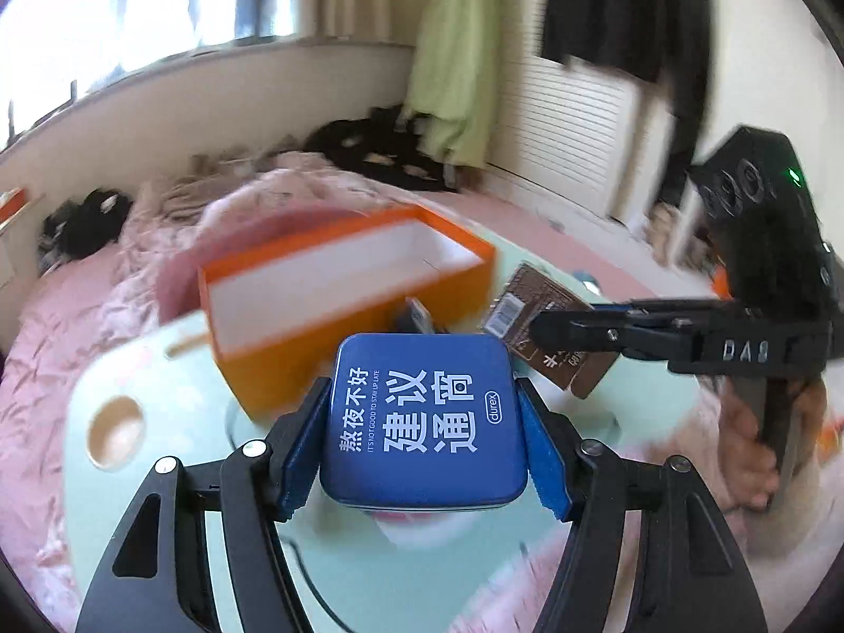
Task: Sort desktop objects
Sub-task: 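Drop the blue tin into the orange box while the right gripper drops the brown package in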
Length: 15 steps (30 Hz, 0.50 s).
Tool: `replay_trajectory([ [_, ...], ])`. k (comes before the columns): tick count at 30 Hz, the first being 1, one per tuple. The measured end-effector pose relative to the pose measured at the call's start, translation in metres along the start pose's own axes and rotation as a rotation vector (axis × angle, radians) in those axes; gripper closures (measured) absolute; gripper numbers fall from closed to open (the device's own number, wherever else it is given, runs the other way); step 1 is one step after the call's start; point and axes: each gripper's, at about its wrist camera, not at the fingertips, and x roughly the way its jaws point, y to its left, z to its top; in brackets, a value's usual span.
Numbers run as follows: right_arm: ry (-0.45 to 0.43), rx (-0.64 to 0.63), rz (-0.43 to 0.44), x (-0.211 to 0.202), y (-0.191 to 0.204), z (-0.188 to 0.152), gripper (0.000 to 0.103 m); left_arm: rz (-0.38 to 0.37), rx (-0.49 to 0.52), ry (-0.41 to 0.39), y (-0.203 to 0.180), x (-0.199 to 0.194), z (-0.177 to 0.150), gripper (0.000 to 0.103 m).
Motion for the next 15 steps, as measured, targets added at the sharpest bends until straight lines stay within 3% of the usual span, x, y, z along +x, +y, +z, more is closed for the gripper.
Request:
replay_trajectory([
  [5, -0.016, 0.049, -0.081, 0.043, -0.014, 0.051, 0.085, 0.084, -0.111, 0.035, 0.034, 0.045, 0.038, 0.036],
  [9, 0.016, 0.088, -0.11, 0.077, -0.034, 0.065, 0.084, 0.086, -0.207, 0.054, 0.056, 0.078, 0.04, 0.036],
  [10, 0.023, 0.095, -0.111, 0.083, -0.039, 0.066, 0.08, 0.077, -0.239, 0.063, 0.061, 0.084, 0.037, 0.036],
  [12, 0.039, 0.123, -0.124, 0.089, -0.048, 0.066, 0.063, 0.071, -0.275, 0.077, 0.068, 0.09, 0.032, 0.036],
  [15, -0.006, 0.144, -0.124, 0.077, -0.054, 0.062, 0.045, 0.096, -0.281, 0.048, 0.069, 0.082, 0.028, 0.035],
])
